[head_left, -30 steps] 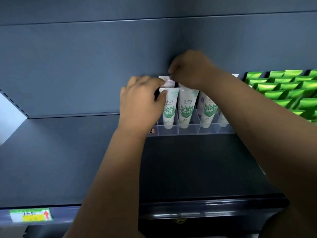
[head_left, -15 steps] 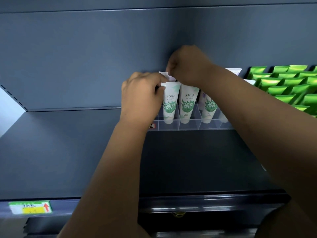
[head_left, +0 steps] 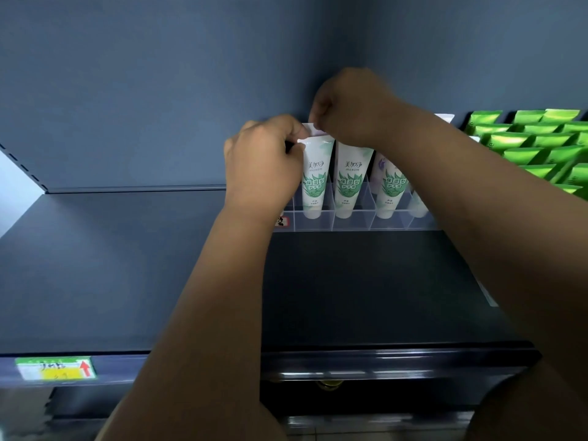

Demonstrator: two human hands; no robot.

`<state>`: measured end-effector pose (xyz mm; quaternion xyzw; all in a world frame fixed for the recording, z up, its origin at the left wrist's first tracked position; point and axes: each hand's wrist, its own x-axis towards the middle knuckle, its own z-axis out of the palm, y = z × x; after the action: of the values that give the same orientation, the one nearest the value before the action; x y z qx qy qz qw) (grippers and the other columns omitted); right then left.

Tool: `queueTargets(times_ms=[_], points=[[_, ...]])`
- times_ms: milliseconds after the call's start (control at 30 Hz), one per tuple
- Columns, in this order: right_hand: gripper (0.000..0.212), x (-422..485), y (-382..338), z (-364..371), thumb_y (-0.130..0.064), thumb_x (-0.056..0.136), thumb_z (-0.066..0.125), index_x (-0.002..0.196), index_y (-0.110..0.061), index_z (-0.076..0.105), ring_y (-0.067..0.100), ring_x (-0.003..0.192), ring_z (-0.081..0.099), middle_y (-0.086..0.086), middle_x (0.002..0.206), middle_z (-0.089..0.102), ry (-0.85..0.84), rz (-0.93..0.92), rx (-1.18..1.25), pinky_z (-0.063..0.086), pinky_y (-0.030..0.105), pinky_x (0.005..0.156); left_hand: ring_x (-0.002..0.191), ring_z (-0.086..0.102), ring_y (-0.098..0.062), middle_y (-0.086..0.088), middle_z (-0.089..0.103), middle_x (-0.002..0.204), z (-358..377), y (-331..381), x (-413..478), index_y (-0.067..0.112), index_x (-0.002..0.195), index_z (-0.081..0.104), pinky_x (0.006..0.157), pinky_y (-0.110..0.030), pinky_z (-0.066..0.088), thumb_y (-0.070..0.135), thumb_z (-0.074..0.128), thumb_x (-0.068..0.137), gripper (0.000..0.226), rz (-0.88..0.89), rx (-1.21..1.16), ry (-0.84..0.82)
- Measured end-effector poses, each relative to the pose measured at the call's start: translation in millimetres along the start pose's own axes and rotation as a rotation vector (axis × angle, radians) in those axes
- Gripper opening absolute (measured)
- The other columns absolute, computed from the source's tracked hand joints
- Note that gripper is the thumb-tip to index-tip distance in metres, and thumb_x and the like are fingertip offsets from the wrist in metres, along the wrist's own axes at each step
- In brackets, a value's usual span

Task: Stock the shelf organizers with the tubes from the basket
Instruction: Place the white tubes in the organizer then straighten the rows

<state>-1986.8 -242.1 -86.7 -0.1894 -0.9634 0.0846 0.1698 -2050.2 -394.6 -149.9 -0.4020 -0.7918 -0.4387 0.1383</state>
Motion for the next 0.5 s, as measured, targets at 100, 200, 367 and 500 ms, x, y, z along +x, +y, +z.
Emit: queueTargets(times_ms=[100,200,367,500], points=[[0.028,-1.2,0.0,-0.8,-0.01,0.084,0.057,0.092,-0.022,0.081,0.019,0.102,0.067,-0.003,0.103,0.077,-0.004,-0.011,-0.015,0.045,0.023,0.08,0.094,0.065,-0.02,0.021,0.064,0.08,1.0,-2.1,0.3,0.036,0.088,0.071,0.089,-0.046,0.051,0.012,0.059,0.082,0.028,-0.026,-0.037,-0.025],[0.028,-1.1,1.3,-0.6,-0.006,0.085,0.058,0.096,-0.017,0.081,0.019,0.103,0.067,0.001,0.105,0.077,0.018,-0.047,-0.029,0.036,0.018,0.076,0.077,0.067,-0.022,0.021,0.067,0.082,2.7,-6.0,3.0,0.044,0.077,0.065,0.082,-0.051,0.055,0.014,0.058,0.08,0.031,-0.095,-0.141,-0.06],[0.028,-1.1,1.5,-1.3,-0.006,0.085,0.058,0.098,-0.016,0.081,0.02,0.105,0.067,0.002,0.107,0.077,0.021,-0.054,-0.026,0.036,0.018,0.075,0.067,0.067,-0.018,0.019,0.068,0.081,3.1,-7.3,5.3,0.037,0.074,0.07,0.069,-0.045,0.058,0.006,0.059,0.079,0.032,-0.148,-0.234,-0.044],[0.029,-3.3,1.3,-1.0,-0.007,0.086,0.056,0.099,-0.015,0.081,0.022,0.106,0.067,0.003,0.108,0.076,0.017,-0.036,-0.019,0.038,0.02,0.077,0.097,0.062,-0.018,0.021,0.068,0.083,0.8,-8.1,4.7,0.045,0.082,0.069,0.088,-0.051,0.053,0.014,0.057,0.079,0.033,-0.108,-0.181,-0.059]])
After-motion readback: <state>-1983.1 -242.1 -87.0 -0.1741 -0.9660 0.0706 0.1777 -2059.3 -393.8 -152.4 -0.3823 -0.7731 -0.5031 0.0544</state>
